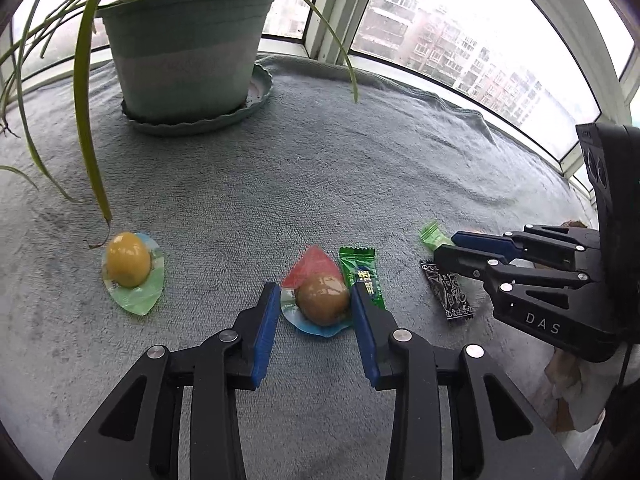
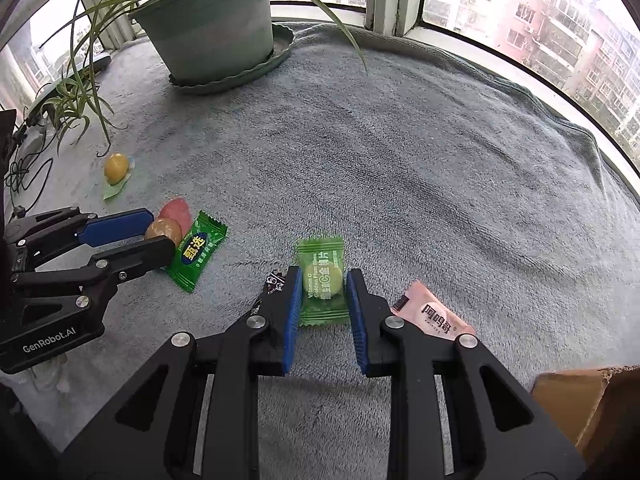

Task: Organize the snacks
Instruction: 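Lift both held candies and carry them toward the cardboard box, then lower both tools over the box and open them to drop the candies, then raise both tools and move them back toward the remaining snacks, then grasp the yellow round candy with the left tool while the right tool grasps the black packet, then carry both held candies over the cardboard box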

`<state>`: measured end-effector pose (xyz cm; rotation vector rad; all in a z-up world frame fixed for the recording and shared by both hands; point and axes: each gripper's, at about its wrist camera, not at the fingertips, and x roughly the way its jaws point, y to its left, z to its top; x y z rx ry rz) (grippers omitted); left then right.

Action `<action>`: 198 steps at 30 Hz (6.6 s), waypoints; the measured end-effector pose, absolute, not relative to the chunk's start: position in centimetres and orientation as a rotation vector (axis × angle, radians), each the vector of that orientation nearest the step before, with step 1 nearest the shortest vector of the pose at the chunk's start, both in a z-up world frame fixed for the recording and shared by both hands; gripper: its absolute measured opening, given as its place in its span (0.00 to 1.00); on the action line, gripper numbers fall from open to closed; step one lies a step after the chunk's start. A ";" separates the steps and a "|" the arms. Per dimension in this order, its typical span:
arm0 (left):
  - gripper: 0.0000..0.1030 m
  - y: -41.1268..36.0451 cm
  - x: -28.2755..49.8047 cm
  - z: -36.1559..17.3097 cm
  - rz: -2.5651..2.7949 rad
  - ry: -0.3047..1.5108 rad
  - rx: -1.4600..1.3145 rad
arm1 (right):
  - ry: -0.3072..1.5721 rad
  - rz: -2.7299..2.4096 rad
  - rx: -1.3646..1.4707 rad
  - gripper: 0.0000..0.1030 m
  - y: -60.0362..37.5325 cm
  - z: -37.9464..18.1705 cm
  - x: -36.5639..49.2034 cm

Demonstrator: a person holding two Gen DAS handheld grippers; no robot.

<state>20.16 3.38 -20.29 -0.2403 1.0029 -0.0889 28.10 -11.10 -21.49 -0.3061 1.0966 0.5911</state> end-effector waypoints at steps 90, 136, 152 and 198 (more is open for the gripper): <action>0.31 -21.2 11.4 -11.4 -0.674 0.964 -0.097 | 0.925 0.131 0.109 0.73 -39.0 -11.4 13.2; 0.31 12.1 16.5 -17.3 0.161 0.906 -0.374 | 1.095 0.546 -0.068 0.54 -12.9 -18.7 23.8; 0.31 12.2 19.7 -20.1 0.160 0.948 -0.301 | 1.164 0.507 -0.101 0.43 -11.3 -21.8 25.6; 0.23 8.2 15.2 -14.9 0.078 0.849 -0.251 | 1.019 0.549 -0.143 0.24 -13.0 -15.7 21.7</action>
